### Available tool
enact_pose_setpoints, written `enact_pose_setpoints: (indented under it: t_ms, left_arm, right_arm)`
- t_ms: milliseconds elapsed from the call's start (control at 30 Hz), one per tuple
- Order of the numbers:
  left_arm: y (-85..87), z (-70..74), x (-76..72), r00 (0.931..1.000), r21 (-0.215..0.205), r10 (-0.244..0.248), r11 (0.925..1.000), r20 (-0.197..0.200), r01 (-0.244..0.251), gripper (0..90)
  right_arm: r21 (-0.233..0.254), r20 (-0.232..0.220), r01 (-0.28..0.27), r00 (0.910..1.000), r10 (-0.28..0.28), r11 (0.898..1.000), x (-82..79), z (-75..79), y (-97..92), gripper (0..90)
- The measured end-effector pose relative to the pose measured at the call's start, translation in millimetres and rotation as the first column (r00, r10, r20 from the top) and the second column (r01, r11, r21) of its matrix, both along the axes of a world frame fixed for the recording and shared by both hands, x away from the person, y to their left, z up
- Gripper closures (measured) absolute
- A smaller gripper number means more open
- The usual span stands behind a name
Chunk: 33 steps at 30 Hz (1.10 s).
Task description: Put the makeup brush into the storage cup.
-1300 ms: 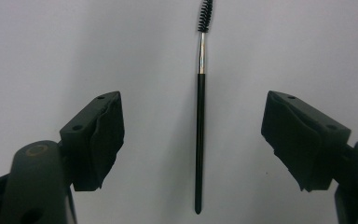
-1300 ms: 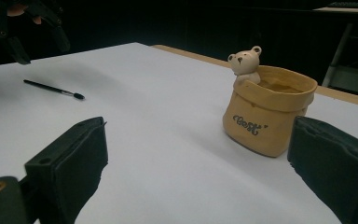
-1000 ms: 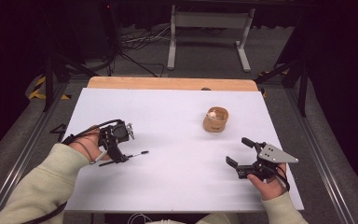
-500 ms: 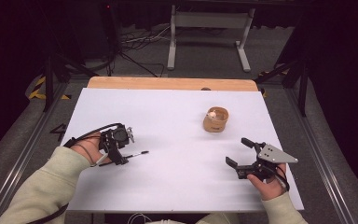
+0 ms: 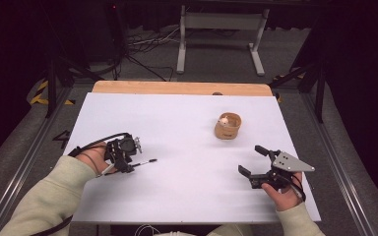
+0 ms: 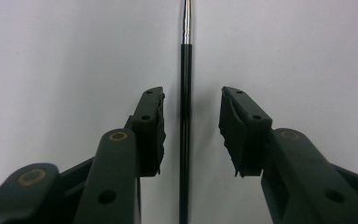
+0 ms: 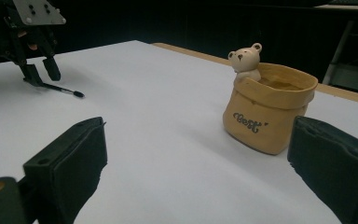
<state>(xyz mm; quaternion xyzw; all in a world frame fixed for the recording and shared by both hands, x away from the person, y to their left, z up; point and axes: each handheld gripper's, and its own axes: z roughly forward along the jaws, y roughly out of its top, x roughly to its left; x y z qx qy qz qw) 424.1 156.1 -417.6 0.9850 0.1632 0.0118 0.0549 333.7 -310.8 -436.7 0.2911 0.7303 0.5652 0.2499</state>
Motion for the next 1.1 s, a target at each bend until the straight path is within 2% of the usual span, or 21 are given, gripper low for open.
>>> enact_pose_setpoints:
  t_ms: [133,333,533,667,1100]
  left_arm:
    - [0.0,-3.4,-0.2,1.0000,0.017,-0.002,0.9999,0.010,0.002,63.7]
    - [-1.5,-5.5,-0.5,1.0000,0.021,-0.005,0.9998,0.001,0.005,68.5]
    - [-2.7,-5.9,0.1,1.0000,0.023,-0.007,0.9997,-0.002,0.007,78.2]
    - [-4.4,-5.3,0.2,1.0000,0.045,-0.005,0.9990,-0.007,0.005,83.6]
    - [-4.4,-4.6,0.9,0.9998,0.044,0.001,0.9990,-0.020,-0.001,84.3]
  right_arm:
    - [0.000,-0.003,-0.003,1.0000,0.003,1.000,0.0,-0.1,0.3,5.2]
    - [-0.002,-0.002,-0.002,1.0000,0.002,1.000,0.4,-0.3,0.5,5.3]
    - [0.003,-0.003,-0.003,1.0000,0.003,1.000,0.1,-0.2,0.4,5.3]
    - [0.001,-0.005,-0.001,1.0000,0.001,1.000,0.3,-0.5,0.5,5.4]
    - [0.000,-0.011,0.003,0.9999,-0.003,1.000,0.4,-0.9,0.8,5.5]
